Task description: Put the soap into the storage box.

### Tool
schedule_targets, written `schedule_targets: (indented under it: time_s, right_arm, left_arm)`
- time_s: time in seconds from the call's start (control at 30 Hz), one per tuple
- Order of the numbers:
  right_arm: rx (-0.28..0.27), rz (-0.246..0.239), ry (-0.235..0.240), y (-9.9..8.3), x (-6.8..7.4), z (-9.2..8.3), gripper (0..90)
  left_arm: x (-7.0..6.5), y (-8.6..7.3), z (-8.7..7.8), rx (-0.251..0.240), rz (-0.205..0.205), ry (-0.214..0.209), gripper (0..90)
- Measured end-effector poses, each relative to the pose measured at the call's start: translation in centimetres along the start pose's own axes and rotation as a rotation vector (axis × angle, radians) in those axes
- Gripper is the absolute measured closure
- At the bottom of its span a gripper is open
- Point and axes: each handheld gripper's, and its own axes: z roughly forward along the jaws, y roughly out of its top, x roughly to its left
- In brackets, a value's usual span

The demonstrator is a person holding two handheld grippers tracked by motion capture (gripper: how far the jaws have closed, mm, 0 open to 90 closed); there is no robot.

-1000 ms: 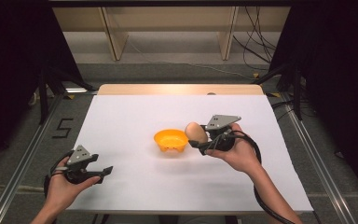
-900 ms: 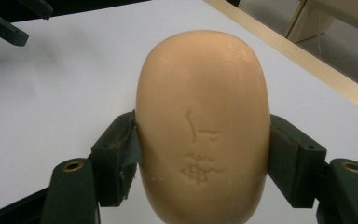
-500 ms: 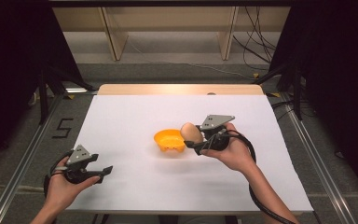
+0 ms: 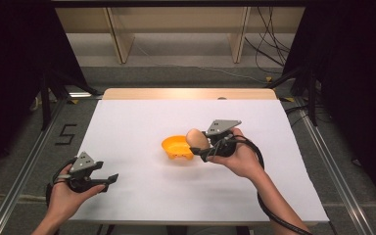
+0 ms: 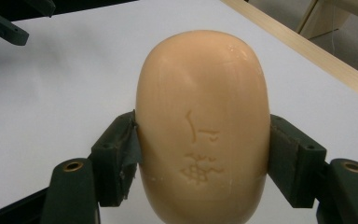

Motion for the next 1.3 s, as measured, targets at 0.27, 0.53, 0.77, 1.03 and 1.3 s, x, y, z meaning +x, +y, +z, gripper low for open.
schedule_targets:
  time_s: [0.27,0.53,0.77,1.03,1.3]
  right_arm:
    - [0.023,0.012,0.021,0.2,0.1,0.6,33.4]
    - [0.009,-0.004,0.016,0.5,0.1,1.4,33.4]
    - [0.012,-0.001,0.016,0.9,0.0,2.1,33.4]
    - [0.005,-0.030,0.029,1.4,-0.2,2.9,33.4]
    - [0.006,-0.009,0.027,1.7,-0.2,3.7,33.4]
  left_arm:
    - [0.2,0.0,-0.1,0.016,0.022,-0.003,24.6]
    - [0.2,0.0,-0.1,0.018,0.025,-0.004,24.6]
    - [0.2,0.0,-0.1,0.017,0.022,-0.005,24.6]
    - [0.1,0.0,0.0,-0.002,0.000,0.004,24.6]
    - [0.1,0.0,0.0,0.002,-0.001,0.000,24.6]
